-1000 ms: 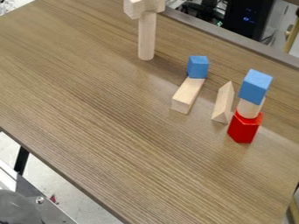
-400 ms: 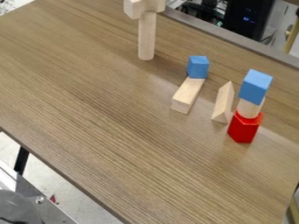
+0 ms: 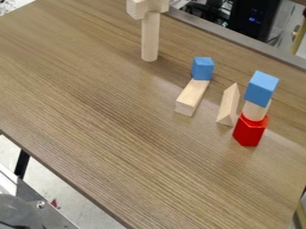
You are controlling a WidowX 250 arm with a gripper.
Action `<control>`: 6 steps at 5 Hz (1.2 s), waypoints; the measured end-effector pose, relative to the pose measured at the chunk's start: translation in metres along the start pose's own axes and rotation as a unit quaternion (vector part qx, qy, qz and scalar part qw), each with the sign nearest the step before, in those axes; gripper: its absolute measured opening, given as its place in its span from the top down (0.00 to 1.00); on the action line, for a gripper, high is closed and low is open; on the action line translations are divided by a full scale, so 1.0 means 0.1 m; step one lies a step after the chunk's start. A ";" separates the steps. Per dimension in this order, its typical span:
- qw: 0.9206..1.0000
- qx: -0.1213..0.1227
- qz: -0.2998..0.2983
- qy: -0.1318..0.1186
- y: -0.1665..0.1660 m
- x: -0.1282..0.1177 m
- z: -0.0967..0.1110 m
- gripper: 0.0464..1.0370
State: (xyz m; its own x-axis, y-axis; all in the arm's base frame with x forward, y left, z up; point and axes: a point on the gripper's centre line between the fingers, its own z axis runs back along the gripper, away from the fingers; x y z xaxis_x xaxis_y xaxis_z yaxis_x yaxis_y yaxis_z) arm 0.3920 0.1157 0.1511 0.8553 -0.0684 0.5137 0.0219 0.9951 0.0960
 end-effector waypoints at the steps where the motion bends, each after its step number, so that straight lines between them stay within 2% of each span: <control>1: 1.000 0.005 -0.002 0.019 0.05 -0.09 -0.09 0.04; 2: 1.000 0.001 -0.001 0.031 0.04 -0.14 -0.16 0.08; 3: 1.000 -0.002 -0.001 0.031 0.03 -0.14 -0.16 0.36; 4: 1.000 -0.010 0.002 0.027 0.01 -0.13 -0.16 0.53; 5: 0.999 -0.021 0.010 0.022 0.02 -0.14 -0.16 0.53; 6: 0.998 -0.064 0.023 0.013 -0.10 -0.11 -0.11 0.53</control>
State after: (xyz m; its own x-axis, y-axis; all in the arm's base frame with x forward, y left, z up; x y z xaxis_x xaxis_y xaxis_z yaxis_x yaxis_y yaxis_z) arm 0.3883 0.1072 0.1354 0.8699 -0.0213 0.4927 0.0457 0.9983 -0.0374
